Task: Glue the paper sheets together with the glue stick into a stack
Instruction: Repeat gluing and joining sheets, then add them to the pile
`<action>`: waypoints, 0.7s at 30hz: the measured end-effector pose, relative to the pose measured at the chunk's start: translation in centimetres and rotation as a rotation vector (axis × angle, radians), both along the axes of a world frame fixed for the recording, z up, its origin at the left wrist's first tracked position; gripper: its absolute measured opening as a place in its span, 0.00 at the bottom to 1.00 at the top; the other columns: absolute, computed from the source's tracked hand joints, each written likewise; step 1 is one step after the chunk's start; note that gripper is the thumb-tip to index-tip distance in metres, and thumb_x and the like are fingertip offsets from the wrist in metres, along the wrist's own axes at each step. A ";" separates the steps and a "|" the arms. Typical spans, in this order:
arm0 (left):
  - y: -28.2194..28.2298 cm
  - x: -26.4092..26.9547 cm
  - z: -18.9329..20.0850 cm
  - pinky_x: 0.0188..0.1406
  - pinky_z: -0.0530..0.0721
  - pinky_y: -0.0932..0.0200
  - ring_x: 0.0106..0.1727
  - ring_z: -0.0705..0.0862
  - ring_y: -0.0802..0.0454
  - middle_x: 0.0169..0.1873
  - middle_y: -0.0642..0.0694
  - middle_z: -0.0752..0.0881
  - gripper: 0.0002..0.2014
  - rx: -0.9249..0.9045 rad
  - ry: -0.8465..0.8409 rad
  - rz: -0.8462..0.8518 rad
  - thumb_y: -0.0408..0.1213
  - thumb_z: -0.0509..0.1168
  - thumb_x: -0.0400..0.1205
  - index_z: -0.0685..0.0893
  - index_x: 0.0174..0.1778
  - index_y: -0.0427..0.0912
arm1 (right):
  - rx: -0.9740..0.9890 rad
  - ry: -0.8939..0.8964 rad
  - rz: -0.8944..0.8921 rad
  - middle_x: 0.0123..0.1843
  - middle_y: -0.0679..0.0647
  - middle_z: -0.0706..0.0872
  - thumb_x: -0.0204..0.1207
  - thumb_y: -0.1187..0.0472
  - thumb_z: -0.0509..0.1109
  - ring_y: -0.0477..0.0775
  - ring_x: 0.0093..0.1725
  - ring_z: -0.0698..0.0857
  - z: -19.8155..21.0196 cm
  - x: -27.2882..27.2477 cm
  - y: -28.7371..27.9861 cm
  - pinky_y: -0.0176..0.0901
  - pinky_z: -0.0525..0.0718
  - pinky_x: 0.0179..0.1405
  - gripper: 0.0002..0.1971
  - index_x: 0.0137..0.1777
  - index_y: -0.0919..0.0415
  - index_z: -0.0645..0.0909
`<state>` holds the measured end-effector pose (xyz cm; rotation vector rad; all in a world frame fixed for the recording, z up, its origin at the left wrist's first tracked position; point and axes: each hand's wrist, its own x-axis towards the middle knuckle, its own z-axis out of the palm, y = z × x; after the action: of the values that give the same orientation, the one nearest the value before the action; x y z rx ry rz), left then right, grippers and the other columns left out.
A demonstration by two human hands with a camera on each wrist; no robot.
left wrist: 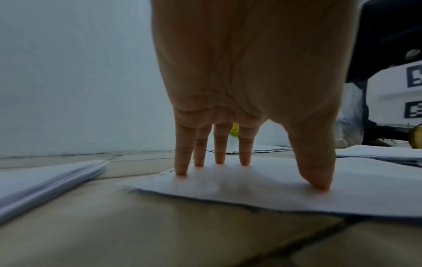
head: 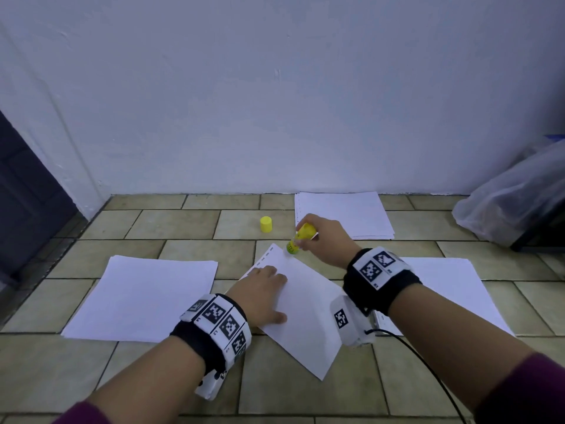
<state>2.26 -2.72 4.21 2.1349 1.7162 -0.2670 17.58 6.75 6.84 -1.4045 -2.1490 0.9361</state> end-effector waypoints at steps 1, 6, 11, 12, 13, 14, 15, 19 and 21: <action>0.0 0.0 0.0 0.73 0.65 0.53 0.77 0.63 0.44 0.77 0.44 0.63 0.35 -0.003 -0.003 0.001 0.53 0.67 0.79 0.62 0.79 0.44 | 0.005 -0.014 0.018 0.49 0.62 0.87 0.75 0.60 0.74 0.62 0.46 0.85 -0.1 -0.6 -0.1 0.49 0.83 0.51 0.08 0.52 0.55 0.79; -0.3 -0.3 -0.2 0.76 0.63 0.52 0.79 0.60 0.45 0.80 0.45 0.59 0.37 0.003 -0.008 0.003 0.54 0.66 0.80 0.60 0.81 0.46 | 0.025 -0.114 0.097 0.43 0.57 0.81 0.76 0.59 0.73 0.55 0.41 0.78 -0.1 -2.2 -0.1 0.42 0.76 0.38 0.11 0.56 0.57 0.79; -0.2 -0.5 -0.4 0.76 0.65 0.51 0.80 0.59 0.45 0.81 0.46 0.57 0.37 0.005 -0.011 0.007 0.56 0.66 0.79 0.59 0.81 0.48 | 0.069 -0.314 0.200 0.44 0.53 0.78 0.78 0.58 0.70 0.53 0.43 0.76 1.1 -0.8 -0.5 0.41 0.72 0.36 0.12 0.61 0.58 0.78; -0.1 -0.5 -0.4 0.76 0.66 0.51 0.80 0.59 0.45 0.81 0.46 0.57 0.37 0.006 -0.010 0.006 0.56 0.66 0.79 0.59 0.81 0.48 | 0.070 -0.343 0.212 0.43 0.52 0.77 0.78 0.58 0.70 0.52 0.43 0.76 1.4 -0.2 -0.7 0.40 0.72 0.35 0.12 0.60 0.57 0.78; -0.1 -0.5 -0.5 0.76 0.66 0.51 0.80 0.59 0.45 0.81 0.46 0.58 0.37 0.005 -0.009 0.006 0.56 0.67 0.79 0.60 0.81 0.48 | 0.068 -0.373 0.222 0.43 0.51 0.76 0.78 0.58 0.70 0.52 0.43 0.75 1.7 0.5 -0.8 0.39 0.72 0.34 0.12 0.60 0.57 0.78; 0.0 -0.6 -0.5 0.75 0.67 0.51 0.80 0.59 0.46 0.81 0.46 0.58 0.37 0.004 -0.009 0.007 0.56 0.67 0.79 0.60 0.81 0.49 | 0.067 -0.407 0.233 0.43 0.51 0.76 0.78 0.58 0.71 0.51 0.44 0.75 2.0 1.2 -1.0 0.38 0.72 0.35 0.12 0.60 0.57 0.79; 0.0 -0.6 -0.5 0.75 0.67 0.51 0.80 0.59 0.46 0.81 0.47 0.58 0.38 0.004 -0.008 0.007 0.56 0.67 0.79 0.60 0.81 0.49 | 0.065 -0.443 0.243 0.44 0.50 0.76 0.78 0.58 0.71 0.51 0.45 0.76 2.2 1.9 -1.2 0.39 0.73 0.37 0.12 0.60 0.56 0.79; 0.0 -0.7 -0.5 0.74 0.67 0.51 0.80 0.58 0.48 0.81 0.49 0.57 0.38 0.014 -0.004 0.000 0.57 0.67 0.78 0.59 0.81 0.51 | 0.035 -0.545 0.280 0.43 0.48 0.76 0.77 0.57 0.72 0.51 0.44 0.77 2.9 5.0 -2.2 0.40 0.75 0.42 0.10 0.56 0.54 0.79; 0.0 -0.8 -0.4 0.74 0.67 0.52 0.80 0.58 0.48 0.81 0.49 0.58 0.38 0.008 -0.001 -0.002 0.57 0.67 0.78 0.59 0.81 0.52 | 0.005 -0.564 0.289 0.45 0.49 0.79 0.76 0.57 0.72 0.51 0.44 0.79 3.1 6.4 -2.6 0.41 0.78 0.42 0.08 0.52 0.51 0.79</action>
<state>1.47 -2.71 3.76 2.1426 1.7177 -0.2601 23.96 4.14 9.94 -1.5135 -2.8247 0.6765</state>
